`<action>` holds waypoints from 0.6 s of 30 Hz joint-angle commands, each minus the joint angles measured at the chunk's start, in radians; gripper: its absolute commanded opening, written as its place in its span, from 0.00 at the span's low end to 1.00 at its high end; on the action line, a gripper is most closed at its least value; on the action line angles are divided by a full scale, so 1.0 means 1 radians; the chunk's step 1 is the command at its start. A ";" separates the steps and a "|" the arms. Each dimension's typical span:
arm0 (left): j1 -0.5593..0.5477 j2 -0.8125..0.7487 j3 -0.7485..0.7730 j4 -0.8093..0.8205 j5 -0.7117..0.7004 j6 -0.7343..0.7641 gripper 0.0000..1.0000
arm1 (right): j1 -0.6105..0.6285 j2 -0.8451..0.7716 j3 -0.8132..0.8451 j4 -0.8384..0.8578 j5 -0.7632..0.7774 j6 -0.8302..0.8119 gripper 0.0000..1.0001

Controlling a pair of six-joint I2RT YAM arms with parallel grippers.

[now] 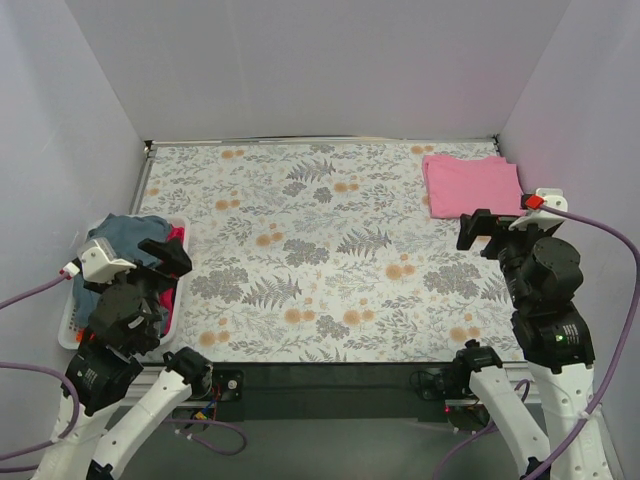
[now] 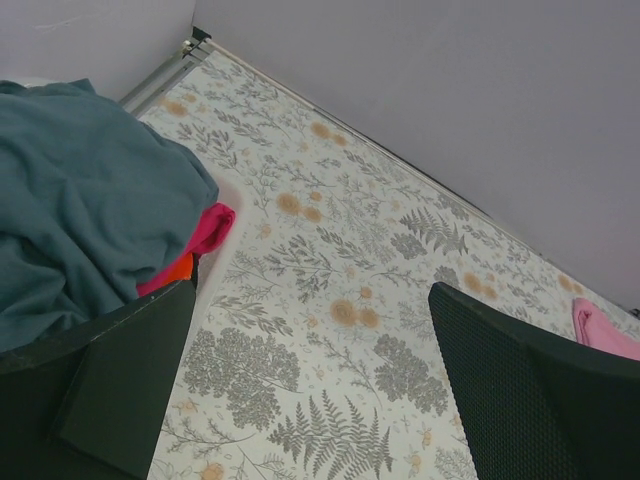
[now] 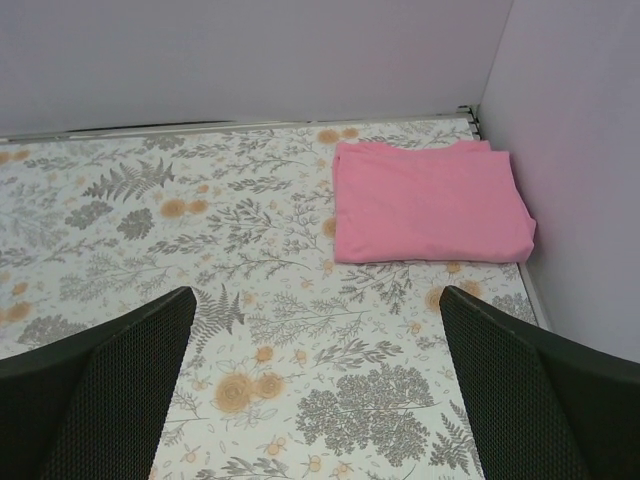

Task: Fold and stack the t-shirts
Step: Neatly place the folded tshirt to the corner

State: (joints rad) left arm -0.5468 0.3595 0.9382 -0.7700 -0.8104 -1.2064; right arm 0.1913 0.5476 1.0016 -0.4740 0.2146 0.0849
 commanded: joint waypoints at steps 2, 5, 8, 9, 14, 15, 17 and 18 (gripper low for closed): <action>0.002 -0.062 -0.041 0.063 -0.042 0.039 0.98 | 0.008 -0.046 -0.072 0.029 0.042 -0.005 0.98; 0.002 -0.091 -0.076 0.093 -0.033 0.047 0.98 | 0.010 -0.060 -0.090 0.044 0.031 -0.008 0.98; 0.002 -0.079 -0.078 0.084 -0.039 0.033 0.98 | 0.010 -0.061 -0.090 0.060 0.023 -0.014 0.97; 0.002 -0.073 -0.078 0.080 -0.041 0.031 0.98 | 0.010 -0.063 -0.090 0.064 0.020 -0.020 0.98; 0.002 -0.033 -0.081 0.051 -0.049 -0.007 0.98 | 0.011 -0.067 -0.103 0.083 0.008 -0.024 0.98; 0.002 -0.028 -0.082 0.052 -0.047 -0.008 0.98 | 0.011 -0.071 -0.107 0.086 0.005 -0.022 0.98; 0.002 -0.027 -0.093 0.064 -0.047 -0.005 0.98 | 0.013 -0.080 -0.113 0.094 -0.001 -0.020 0.98; 0.002 -0.025 -0.096 0.069 -0.046 0.001 0.98 | 0.011 -0.081 -0.118 0.097 -0.001 -0.019 0.98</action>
